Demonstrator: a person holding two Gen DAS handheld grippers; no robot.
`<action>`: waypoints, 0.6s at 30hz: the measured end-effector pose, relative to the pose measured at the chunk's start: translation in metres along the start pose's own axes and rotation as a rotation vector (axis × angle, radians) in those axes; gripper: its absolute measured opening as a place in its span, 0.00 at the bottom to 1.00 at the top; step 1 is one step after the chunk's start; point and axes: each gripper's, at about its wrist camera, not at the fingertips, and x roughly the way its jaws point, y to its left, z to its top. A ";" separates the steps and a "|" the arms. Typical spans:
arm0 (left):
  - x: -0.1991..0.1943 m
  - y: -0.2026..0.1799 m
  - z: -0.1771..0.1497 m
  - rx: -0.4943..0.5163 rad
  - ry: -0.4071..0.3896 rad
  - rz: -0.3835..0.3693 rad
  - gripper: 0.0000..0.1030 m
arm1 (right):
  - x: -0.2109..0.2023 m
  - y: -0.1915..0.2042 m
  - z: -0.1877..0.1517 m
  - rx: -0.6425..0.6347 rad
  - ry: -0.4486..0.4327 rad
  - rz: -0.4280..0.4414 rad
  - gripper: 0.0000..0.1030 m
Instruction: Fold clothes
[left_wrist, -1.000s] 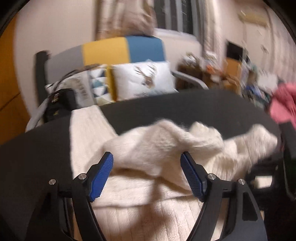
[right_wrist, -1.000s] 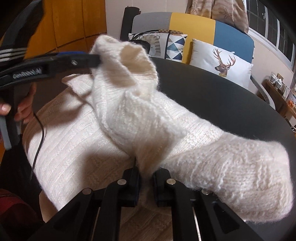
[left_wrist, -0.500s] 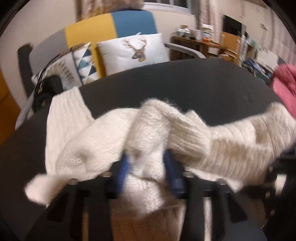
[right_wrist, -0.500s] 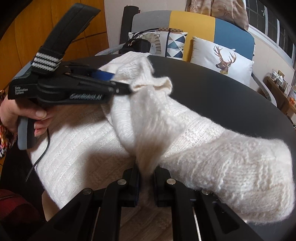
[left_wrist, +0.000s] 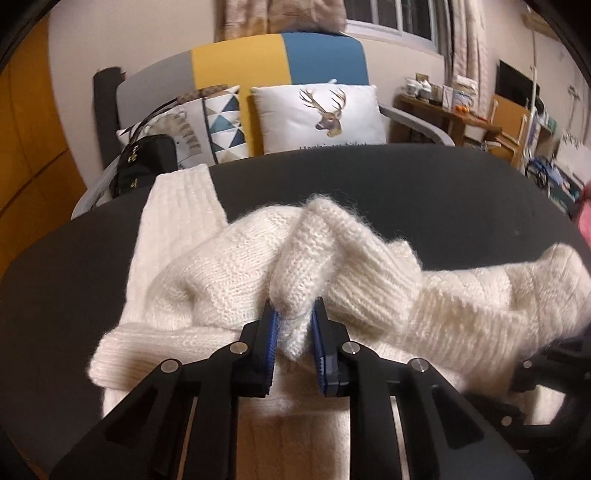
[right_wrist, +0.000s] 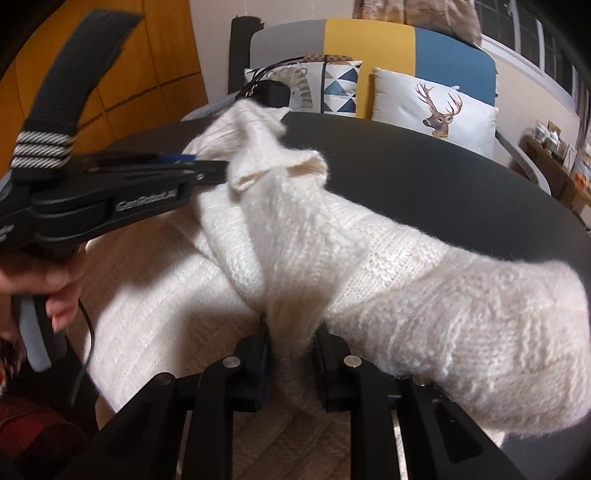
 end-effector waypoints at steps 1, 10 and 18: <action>-0.002 0.001 0.000 -0.005 -0.002 0.001 0.17 | -0.001 -0.002 0.001 0.013 -0.005 0.004 0.17; -0.019 0.008 -0.003 -0.081 -0.031 0.003 0.16 | -0.015 -0.027 0.016 0.198 -0.046 0.070 0.05; -0.037 0.010 0.005 -0.134 -0.069 -0.025 0.16 | -0.058 -0.043 0.053 0.287 -0.203 0.106 0.05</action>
